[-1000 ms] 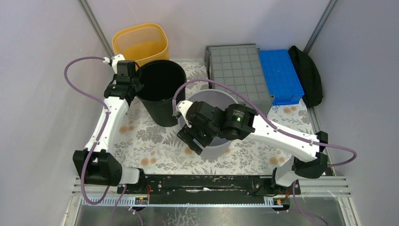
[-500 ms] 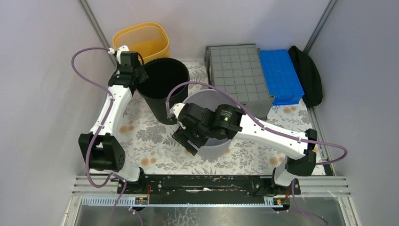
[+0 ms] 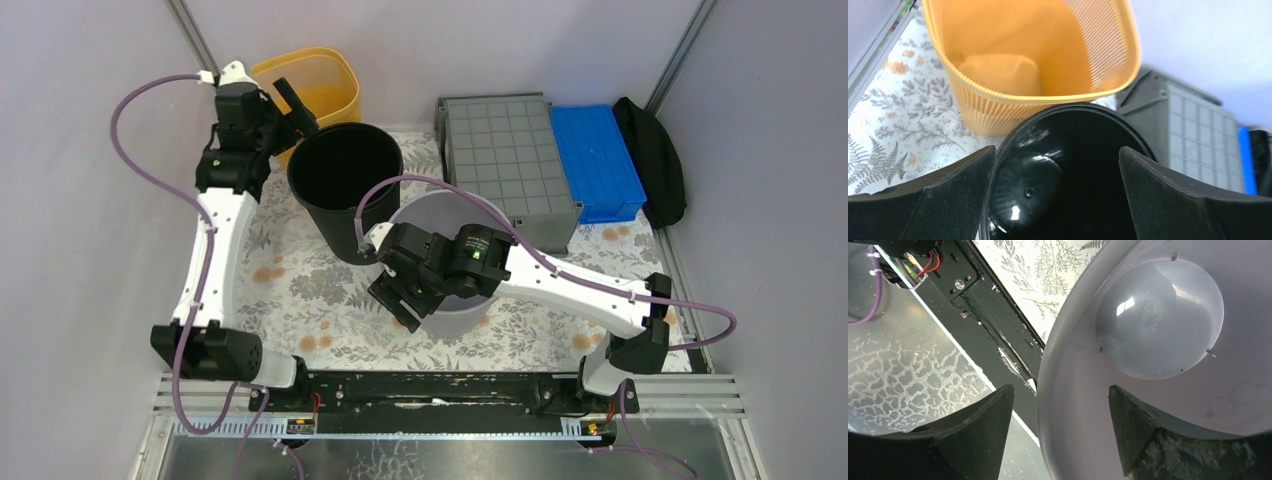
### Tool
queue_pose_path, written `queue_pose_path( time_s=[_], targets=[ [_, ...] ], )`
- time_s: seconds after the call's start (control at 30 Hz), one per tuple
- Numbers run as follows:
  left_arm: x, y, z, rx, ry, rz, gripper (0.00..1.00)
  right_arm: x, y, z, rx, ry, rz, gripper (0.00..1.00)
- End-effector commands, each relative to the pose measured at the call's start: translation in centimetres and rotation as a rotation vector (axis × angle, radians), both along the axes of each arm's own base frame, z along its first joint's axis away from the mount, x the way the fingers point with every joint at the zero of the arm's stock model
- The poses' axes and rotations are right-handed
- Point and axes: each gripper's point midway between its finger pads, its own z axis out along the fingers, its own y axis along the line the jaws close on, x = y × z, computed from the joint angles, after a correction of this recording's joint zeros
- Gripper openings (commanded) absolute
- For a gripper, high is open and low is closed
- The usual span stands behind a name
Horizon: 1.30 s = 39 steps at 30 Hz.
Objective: Turn the large container upside down
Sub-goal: Turn the container upside down at the center of the board.
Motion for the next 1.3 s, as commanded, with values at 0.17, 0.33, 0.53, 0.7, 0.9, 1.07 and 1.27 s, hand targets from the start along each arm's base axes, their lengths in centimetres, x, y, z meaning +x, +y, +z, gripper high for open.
queue_pose_path(
  time_s=[0.17, 0.33, 0.53, 0.7, 0.9, 1.07, 1.27],
  targets=[
    [-7.3, -2.5, 6.4, -0.075, -0.093, -0.141, 1.00, 0.6, -0.5, -1.1, -0.077, 0.025, -0.142, 0.68],
    [-9.7, -3.1, 5.2, -0.085, -0.041, -0.179, 1.00, 0.7, 0.5, -0.6, -0.103, 0.071, -0.237, 0.51],
    [-11.9, -4.2, 4.0, -0.110, -0.004, -0.240, 1.00, 0.3, 2.5, -1.8, -0.166, 0.149, -0.293, 0.31],
    [-13.4, -4.6, 4.1, -0.113, -0.015, -0.265, 1.00, 0.5, 3.3, -0.7, -0.134, 0.160, -0.331, 0.00],
    [-14.4, -5.3, 4.3, -0.122, -0.022, -0.304, 1.00, 1.4, 3.5, 2.2, 0.008, 0.161, -0.392, 0.00],
    [-15.2, -5.9, 4.9, -0.126, -0.039, -0.344, 1.00, 1.6, 4.0, 6.7, 0.211, 0.163, -0.402, 0.00],
    [-16.1, -5.7, 5.8, -0.123, -0.067, -0.327, 1.00, 1.6, 2.7, 12.2, 0.456, 0.166, -0.414, 0.00]
  ],
)
